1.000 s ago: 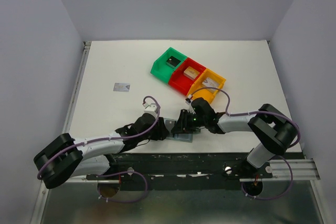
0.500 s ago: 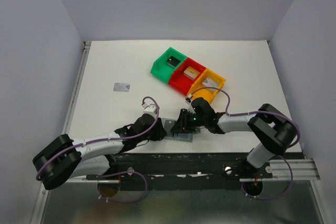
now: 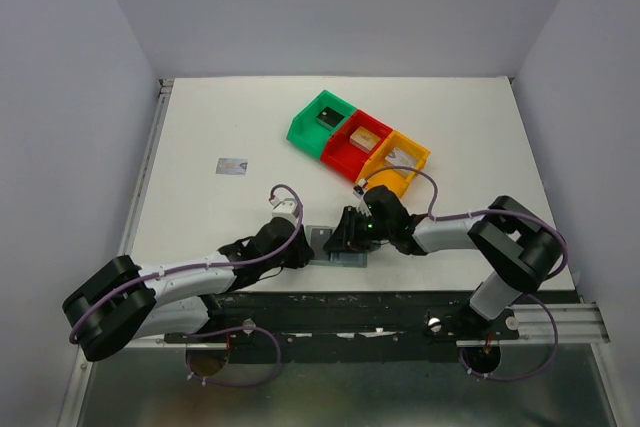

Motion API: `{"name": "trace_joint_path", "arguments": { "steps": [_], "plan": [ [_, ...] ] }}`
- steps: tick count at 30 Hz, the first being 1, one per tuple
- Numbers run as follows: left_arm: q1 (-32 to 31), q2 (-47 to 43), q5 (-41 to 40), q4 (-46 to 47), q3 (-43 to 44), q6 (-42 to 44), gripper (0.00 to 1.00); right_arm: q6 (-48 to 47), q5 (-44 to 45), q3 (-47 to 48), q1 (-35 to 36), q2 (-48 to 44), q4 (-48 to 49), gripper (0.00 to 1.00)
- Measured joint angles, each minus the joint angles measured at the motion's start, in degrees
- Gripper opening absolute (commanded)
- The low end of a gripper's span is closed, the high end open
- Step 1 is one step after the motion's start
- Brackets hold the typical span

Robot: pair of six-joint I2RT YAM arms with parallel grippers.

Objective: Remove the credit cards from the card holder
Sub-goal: Remove the credit card from the card holder.

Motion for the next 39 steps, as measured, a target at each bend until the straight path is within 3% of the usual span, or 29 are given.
{"name": "trace_joint_path", "arguments": {
  "steps": [10, 14, 27, 36, 39],
  "plan": [
    [0.00, -1.90, -0.33, -1.95, -0.02, 0.15, 0.47, 0.72, 0.00, -0.02, -0.37, 0.66, 1.18, 0.41],
    [0.00, -5.25, -0.81, -4.22, -0.02, 0.68, 0.48, 0.85, 0.00, -0.04, -0.37, 0.68, 1.53, 0.41],
    [0.04, -7.63, -3.76, -6.71, 0.44, 1.73, 0.42, 0.85, 0.00, -0.04, -0.37, 0.68, 1.60, 0.41],
    [0.07, -13.88, -6.34, -7.41, 0.48, 1.68, 0.34, 0.81, 0.00, -0.04, -0.37, 0.68, 1.62, 0.41],
    [0.07, -15.41, -6.62, -6.40, 0.17, 1.77, 0.27, 0.81, -0.02, -0.04, -0.37, 0.68, 1.62, 0.41]
  ]
}}
